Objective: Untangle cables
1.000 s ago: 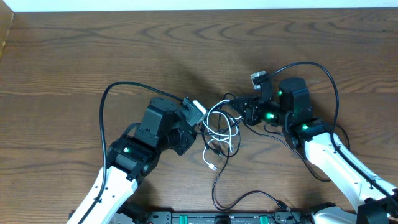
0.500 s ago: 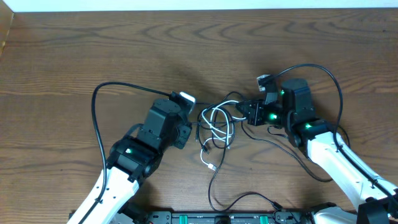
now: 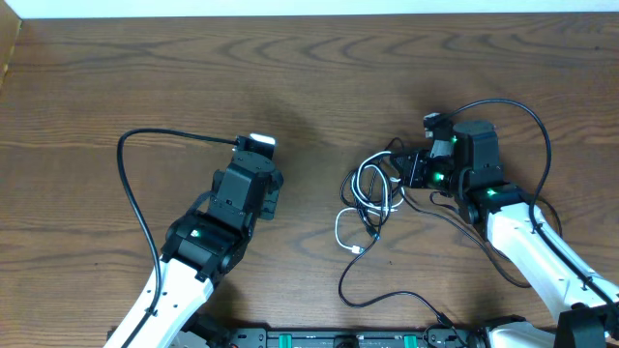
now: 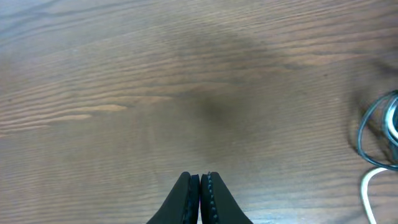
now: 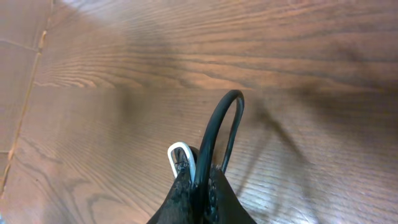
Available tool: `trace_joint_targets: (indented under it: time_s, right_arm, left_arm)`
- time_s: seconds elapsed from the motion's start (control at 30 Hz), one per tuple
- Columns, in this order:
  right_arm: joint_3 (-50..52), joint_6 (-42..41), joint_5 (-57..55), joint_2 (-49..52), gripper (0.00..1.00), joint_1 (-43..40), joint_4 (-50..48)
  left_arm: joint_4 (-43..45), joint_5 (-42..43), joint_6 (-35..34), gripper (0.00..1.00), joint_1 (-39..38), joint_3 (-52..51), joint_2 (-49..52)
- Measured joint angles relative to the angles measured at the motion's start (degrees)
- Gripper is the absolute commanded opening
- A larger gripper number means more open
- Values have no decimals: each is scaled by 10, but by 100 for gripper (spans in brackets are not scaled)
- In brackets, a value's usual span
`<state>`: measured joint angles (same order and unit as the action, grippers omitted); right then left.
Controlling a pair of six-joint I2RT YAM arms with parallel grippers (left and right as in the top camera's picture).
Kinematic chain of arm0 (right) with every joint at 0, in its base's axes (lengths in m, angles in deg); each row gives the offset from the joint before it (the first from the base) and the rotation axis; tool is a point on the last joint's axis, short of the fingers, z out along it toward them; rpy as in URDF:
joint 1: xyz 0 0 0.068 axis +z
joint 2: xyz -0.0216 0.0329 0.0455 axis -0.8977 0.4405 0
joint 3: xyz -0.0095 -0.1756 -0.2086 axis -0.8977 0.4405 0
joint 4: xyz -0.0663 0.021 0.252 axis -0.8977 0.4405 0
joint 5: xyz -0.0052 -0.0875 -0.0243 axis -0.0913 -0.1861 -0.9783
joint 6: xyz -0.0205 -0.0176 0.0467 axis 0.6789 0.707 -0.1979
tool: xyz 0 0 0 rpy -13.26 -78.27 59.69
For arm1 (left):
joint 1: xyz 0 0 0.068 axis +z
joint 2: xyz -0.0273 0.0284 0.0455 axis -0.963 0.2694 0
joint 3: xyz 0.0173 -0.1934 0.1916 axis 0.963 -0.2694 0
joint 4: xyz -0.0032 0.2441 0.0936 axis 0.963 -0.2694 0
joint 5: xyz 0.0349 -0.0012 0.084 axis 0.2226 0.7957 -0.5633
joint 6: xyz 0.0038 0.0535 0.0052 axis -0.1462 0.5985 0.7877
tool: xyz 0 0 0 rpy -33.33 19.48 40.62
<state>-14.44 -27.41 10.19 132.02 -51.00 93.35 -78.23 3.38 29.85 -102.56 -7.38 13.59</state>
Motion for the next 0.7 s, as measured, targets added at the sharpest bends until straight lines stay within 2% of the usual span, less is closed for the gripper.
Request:
trace_joint_targets:
  time_s: [0.13,0.43,0.7]
  right_arm:
    - [1,12,40,0,1,0,-38]
    - [1,43,258,0,1,-5,-201]
    - [1,34,385,0,1,-37,-322]
  left_arm:
    - [8,43,-8,8,0,0,0]
    - [69,158,-10,8,0,0,-2]
    - [91,223,-10,7,0,0,-24]
